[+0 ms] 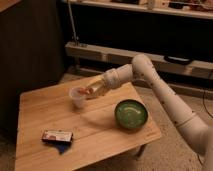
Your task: Place the pepper in the ceramic cup
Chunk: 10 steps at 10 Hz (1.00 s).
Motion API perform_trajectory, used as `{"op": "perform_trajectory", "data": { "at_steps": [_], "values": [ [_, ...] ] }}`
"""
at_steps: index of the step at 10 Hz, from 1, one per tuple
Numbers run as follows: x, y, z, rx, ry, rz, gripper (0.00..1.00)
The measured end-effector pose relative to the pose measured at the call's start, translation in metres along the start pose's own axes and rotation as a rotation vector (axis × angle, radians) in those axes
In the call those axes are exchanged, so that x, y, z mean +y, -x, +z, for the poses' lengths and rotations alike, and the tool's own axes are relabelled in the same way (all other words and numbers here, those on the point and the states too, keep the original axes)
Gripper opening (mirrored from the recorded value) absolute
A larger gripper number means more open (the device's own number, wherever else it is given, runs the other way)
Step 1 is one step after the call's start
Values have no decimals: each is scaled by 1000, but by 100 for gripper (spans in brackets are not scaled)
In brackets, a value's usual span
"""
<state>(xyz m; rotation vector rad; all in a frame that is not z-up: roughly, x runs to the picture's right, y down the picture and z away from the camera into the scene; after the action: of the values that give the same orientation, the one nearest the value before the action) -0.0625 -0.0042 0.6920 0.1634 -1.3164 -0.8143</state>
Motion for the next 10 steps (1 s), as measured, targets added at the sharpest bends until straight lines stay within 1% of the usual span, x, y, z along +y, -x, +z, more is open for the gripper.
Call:
{"op": "perform_trajectory", "data": {
  "at_steps": [1,2,3,5,6,8,10],
  "values": [
    [3,-2,5,20,20,-14,0],
    [8,-5,12,30,35,-20,0],
    [15,-9,17,47,48,-23,0],
    [19,-15,26,61,65,-33,0],
    [17,-17,31,68,72,-41,0],
    [16,-21,33,82,75,-46,0],
    [14,-25,40,80,78,-51,0]
  ]
}}
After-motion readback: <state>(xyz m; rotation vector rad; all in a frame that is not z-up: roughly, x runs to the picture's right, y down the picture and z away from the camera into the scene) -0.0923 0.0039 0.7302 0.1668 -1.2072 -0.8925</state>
